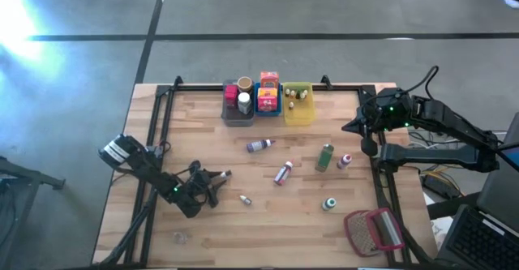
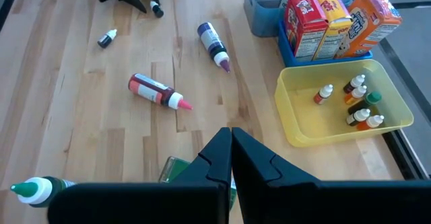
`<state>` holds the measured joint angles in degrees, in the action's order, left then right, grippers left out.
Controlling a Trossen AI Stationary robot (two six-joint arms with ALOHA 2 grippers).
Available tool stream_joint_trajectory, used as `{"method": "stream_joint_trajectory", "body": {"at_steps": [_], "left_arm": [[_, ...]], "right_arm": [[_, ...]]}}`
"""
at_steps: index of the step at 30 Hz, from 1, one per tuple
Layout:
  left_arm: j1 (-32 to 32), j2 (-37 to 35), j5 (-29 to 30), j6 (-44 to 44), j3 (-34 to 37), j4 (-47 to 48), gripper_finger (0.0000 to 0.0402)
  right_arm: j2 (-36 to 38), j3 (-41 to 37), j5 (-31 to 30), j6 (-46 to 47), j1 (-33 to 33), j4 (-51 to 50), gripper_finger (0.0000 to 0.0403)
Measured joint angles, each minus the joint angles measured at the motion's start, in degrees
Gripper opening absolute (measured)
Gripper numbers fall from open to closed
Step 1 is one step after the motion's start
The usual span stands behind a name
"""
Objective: Pick & Place Kitchen Items
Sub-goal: Move the black food coloring bottle to the center of the table
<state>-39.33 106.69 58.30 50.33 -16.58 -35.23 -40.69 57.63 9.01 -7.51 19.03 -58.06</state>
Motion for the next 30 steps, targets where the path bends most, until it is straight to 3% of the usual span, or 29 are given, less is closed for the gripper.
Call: {"method": "stream_joint_trajectory", "body": {"at_steps": [4, 13, 30], "left_arm": [[0.2, 0.0, -0.2, -4.0, -0.3, -1.2, 0.015], [0.5, 0.0, -0.2, -3.6, -0.3, -1.3, 0.0111], [1.3, 0.0, 1.1, -0.5, -0.1, -1.0, 0.0108]], "right_arm": [[0.0, 0.0, 0.0, 0.0, 0.0, 0.0, 0.0008], [0.0, 0.0, 0.0, 0.0, 0.0, 0.0, 0.0008], [0.0, 0.0, 0.0, 0.0, 0.0, 0.0, 0.0008]]}}
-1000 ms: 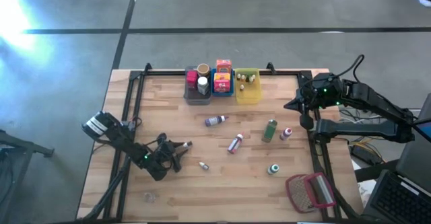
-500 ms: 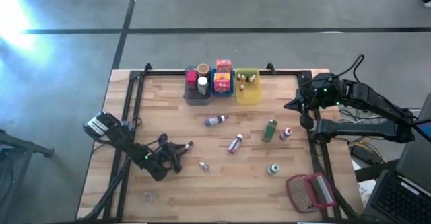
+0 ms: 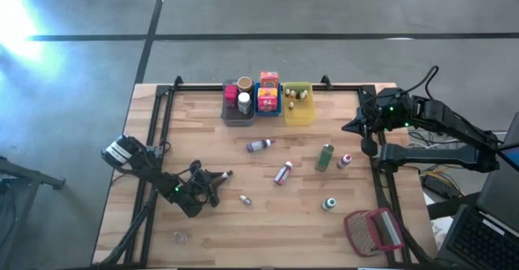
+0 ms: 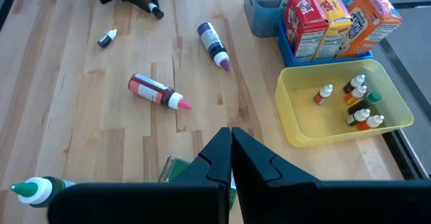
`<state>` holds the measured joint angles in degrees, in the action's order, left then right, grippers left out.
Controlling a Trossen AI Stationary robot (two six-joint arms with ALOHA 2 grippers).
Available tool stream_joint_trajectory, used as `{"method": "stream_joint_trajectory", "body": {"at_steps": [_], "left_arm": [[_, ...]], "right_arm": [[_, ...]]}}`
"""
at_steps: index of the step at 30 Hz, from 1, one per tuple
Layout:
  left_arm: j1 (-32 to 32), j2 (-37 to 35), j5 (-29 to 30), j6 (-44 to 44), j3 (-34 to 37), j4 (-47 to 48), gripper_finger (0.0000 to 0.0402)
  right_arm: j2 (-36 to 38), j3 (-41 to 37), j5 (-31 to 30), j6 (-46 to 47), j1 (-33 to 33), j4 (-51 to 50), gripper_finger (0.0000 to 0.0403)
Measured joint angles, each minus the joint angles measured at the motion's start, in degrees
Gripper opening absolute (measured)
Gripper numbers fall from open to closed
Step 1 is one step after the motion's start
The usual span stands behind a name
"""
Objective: Pick & Place Kitchen Items
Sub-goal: Move the black food coloring bottle to the center of the table
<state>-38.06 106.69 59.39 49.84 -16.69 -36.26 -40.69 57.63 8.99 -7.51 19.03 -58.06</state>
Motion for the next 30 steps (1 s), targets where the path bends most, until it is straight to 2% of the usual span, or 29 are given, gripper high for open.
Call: {"method": "stream_joint_trajectory", "body": {"at_steps": [15, 23, 27, 30], "left_arm": [[0.1, -0.2, -0.3, -0.6, 0.1, 0.1, 0.0106], [0.4, -3.7, -1.6, -6.0, 0.1, 0.0, 0.0067], [1.7, -8.3, -5.5, -12.7, 0.4, 1.2, 0.0067], [4.3, -13.1, -11.6, -17.7, 0.1, 2.7, 0.0068]], "right_arm": [[0.0, 0.0, 0.0, 0.0, 0.0, 0.0, 0.0008], [0.0, 0.0, 0.0, 0.0, 0.0, 0.0, 0.0008], [0.0, 0.0, 0.0, 0.0, 0.0, 0.0, 0.0008], [0.0, 0.0, 0.0, 0.0, 0.0, 0.0, 0.0008]]}}
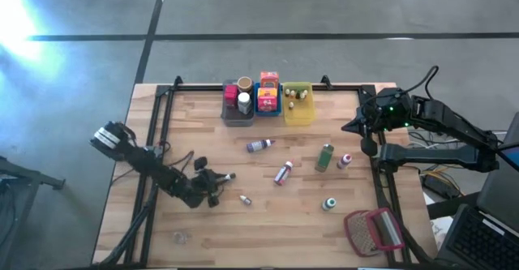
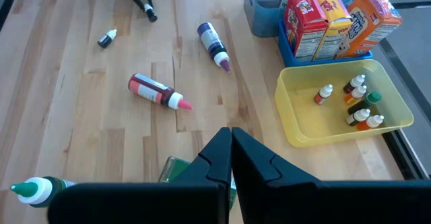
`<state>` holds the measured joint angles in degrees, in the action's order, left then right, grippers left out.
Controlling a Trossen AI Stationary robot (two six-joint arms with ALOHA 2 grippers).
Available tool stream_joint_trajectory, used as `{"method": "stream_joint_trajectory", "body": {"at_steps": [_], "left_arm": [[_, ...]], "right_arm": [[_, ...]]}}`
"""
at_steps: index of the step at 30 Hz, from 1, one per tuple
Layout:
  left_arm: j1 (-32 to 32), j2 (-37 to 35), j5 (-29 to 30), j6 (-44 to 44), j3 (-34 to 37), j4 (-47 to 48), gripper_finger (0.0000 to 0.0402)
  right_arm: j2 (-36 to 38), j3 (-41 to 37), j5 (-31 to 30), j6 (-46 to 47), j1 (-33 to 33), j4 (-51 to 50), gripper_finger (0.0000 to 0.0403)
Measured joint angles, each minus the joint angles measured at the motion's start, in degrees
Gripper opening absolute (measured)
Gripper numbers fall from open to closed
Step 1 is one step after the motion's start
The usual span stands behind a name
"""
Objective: Pick & Place Kitchen Items
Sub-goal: Move the black food coloring bottle to the center of the table
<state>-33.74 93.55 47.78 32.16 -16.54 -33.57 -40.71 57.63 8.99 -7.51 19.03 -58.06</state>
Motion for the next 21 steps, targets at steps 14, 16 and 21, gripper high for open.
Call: {"method": "stream_joint_trajectory", "body": {"at_steps": [14, 16, 21], "left_arm": [[25.7, -18.3, -39.7, -18.1, -32.9, 66.3, 0.0068], [28.8, -16.9, -43.1, -19.2, -40.0, 73.2, 0.0068], [34.1, -8.6, -44.7, -23.0, -57.3, 88.3, 0.0068]], "right_arm": [[0.0, 0.0, 0.0, 0.0, 0.0, 0.0, 0.0008], [0.0, 0.0, 0.0, 0.0, 0.0, 0.0, 0.0008], [0.0, 0.0, 0.0, 0.0, 0.0, 0.0, 0.0008]]}}
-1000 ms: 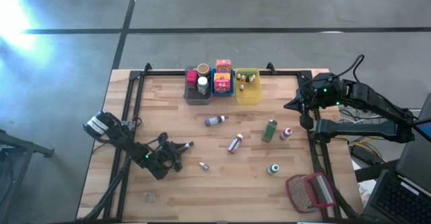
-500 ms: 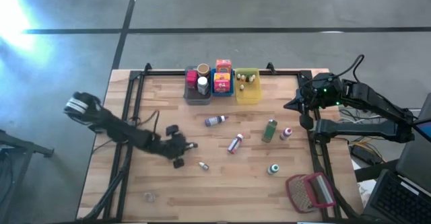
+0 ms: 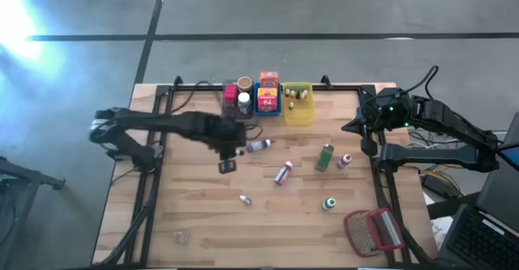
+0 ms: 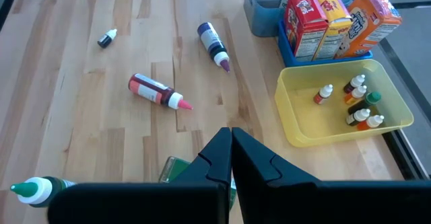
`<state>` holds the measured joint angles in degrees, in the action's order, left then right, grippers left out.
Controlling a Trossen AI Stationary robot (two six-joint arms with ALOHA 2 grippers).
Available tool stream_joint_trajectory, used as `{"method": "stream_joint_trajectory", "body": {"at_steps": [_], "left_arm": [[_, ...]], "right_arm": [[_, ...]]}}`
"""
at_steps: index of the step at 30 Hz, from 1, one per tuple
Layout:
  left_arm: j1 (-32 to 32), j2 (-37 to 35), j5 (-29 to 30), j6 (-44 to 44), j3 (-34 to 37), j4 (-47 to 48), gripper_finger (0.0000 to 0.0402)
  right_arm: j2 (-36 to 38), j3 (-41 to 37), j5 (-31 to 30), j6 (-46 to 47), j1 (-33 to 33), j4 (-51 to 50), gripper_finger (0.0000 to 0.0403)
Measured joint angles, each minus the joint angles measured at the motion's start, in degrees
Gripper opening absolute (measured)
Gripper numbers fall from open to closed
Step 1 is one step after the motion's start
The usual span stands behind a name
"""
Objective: Pick & Place Kitchen Items
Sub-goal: Move the black food coloring bottle to the center of the table
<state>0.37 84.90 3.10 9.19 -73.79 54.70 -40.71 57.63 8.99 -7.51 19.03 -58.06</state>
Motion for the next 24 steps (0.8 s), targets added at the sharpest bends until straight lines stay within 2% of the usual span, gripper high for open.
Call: {"method": "stream_joint_trajectory", "body": {"at_steps": [7, 13, 20, 24], "left_arm": [[0.7, 17.8, -0.4, -7.9, -21.4, 14.8, 0.0068], [0.6, 31.8, -1.0, -9.9, -37.1, 26.0, 0.0068], [0.6, 43.4, -1.0, -11.1, -52.1, 32.9, 0.0068], [0.6, 48.0, -1.0, -10.8, -57.6, 34.9, 0.0068]], "right_arm": [[0.0, 0.0, 0.0, 0.0, 0.0, 0.0, 0.0008], [0.0, 0.0, 0.0, 0.0, 0.0, 0.0, 0.0008], [0.0, 0.0, 0.0, 0.0, 0.0, 0.0, 0.0008], [0.0, 0.0, 0.0, 0.0, 0.0, 0.0, 0.0008]]}}
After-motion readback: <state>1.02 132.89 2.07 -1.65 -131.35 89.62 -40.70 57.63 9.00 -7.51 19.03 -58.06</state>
